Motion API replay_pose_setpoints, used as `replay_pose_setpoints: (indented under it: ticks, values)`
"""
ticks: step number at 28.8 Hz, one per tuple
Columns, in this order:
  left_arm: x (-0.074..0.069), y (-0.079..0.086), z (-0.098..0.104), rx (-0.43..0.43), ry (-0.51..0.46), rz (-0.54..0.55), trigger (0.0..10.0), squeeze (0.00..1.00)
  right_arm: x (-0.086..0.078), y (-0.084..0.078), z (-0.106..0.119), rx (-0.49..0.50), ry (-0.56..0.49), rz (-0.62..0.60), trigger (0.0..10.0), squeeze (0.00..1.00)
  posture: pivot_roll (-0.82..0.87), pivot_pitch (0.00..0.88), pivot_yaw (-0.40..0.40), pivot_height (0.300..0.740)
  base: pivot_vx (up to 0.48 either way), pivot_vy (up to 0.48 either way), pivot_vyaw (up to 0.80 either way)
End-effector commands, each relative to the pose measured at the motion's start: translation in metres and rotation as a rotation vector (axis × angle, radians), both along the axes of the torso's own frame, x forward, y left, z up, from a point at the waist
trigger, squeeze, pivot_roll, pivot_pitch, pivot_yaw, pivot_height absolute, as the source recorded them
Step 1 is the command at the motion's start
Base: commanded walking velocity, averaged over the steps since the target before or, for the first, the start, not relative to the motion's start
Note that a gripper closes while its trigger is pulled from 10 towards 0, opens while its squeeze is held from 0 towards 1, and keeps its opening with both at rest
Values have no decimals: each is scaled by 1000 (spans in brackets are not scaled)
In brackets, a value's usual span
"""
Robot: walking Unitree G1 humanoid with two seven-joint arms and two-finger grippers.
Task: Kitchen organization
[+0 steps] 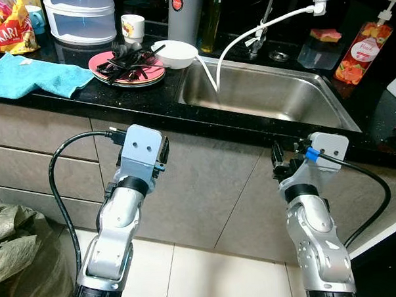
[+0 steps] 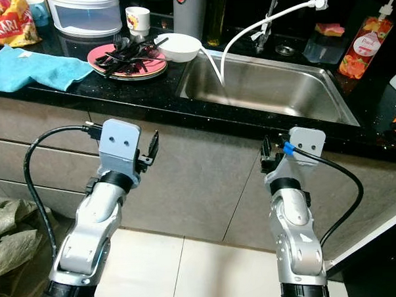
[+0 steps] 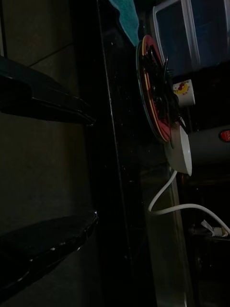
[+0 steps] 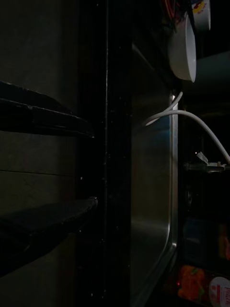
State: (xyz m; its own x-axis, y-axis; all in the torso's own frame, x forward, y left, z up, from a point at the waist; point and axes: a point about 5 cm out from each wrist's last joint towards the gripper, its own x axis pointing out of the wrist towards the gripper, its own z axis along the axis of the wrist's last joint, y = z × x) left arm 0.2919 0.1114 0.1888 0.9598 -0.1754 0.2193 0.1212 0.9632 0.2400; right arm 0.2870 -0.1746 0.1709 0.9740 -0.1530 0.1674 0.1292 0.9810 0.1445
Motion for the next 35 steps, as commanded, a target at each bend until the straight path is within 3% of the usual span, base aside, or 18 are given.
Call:
replay_pose_setpoints:
  ticks: [1, 19, 25, 30, 35]
  values:
    - [-1, -6, 1, -17, 0, -18, 10000, 0, -2, -4, 2, -2, -11, -20, 10000, 0, 166, 0, -122, 740, 0, 0, 0]
    - [2, -6, 6, -12, -24, -15, 10000, 0, 3, -4, 15, 5, -63, -21, 10000, 0, 179, 0, -117, 740, 0, 0, 0]
    - [0, -1, 35, -15, -166, 43, 10000, 0, 2, 2, 52, -23, -186, -11, 10000, 0, 173, 0, -112, 740, 0, 0, 0]
    - [-8, -18, 49, -23, -214, -23, 10000, 0, 3, 2, 52, 2, -183, -12, 10000, 0, 175, 0, -120, 740, 0, 0, 0]
    - [-5, -15, 67, -39, -261, 4, 10000, 0, 0, 2, 66, -5, -228, -16, 10000, 0, 172, 0, -118, 740, 0, 0, 0]
